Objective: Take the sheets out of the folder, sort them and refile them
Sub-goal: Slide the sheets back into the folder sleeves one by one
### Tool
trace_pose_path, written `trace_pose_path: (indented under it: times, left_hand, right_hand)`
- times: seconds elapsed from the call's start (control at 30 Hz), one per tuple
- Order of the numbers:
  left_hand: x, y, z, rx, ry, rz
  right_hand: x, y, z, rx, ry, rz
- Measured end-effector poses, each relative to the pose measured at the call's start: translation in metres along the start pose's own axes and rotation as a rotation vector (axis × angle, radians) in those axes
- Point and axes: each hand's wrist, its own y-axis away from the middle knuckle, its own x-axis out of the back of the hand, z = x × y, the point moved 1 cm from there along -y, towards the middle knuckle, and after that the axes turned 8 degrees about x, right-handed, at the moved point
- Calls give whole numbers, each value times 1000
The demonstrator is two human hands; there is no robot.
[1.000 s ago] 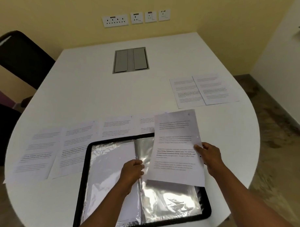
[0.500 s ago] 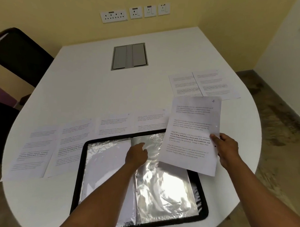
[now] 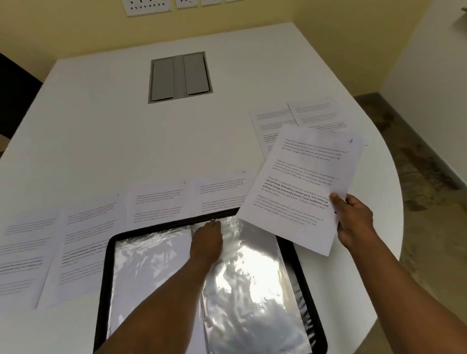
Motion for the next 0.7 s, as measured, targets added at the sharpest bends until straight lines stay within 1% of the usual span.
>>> trace_pose_path:
  times: [0.07,0.17,0.27,0.33,0.43,0.5,0.6,0.7]
  left_hand:
    - [-5,-2,-1,-10,-32,61]
    - [-4,-6,1,4,-36,91]
    - [-8,-22,-5,-71,-81,125]
    - [-8,-32,-9,-122,-83,87]
    - [2,-42,-10,-151,-35,9]
    - [11,-47,-8,-148,-16,-76]
    - [23,-56,-8,-112,52,-279]
    - [34,-64,-10,-131,163,-459]
  right_hand:
    - [-4,-8,-1,-2,4,7]
    - [-12,-19,-1,-3,3,8]
    - [-19,-28,0,-5,-23,10]
    - [-23,-34,2,-20,-42,10]
    - [-30,-42,7,-53,-61,13]
    - [-35,-47,11,-62,-67,16]
    - [-42,-53,16,-75,-77,16]
    - [-50,-56,19,-90,-100,15]
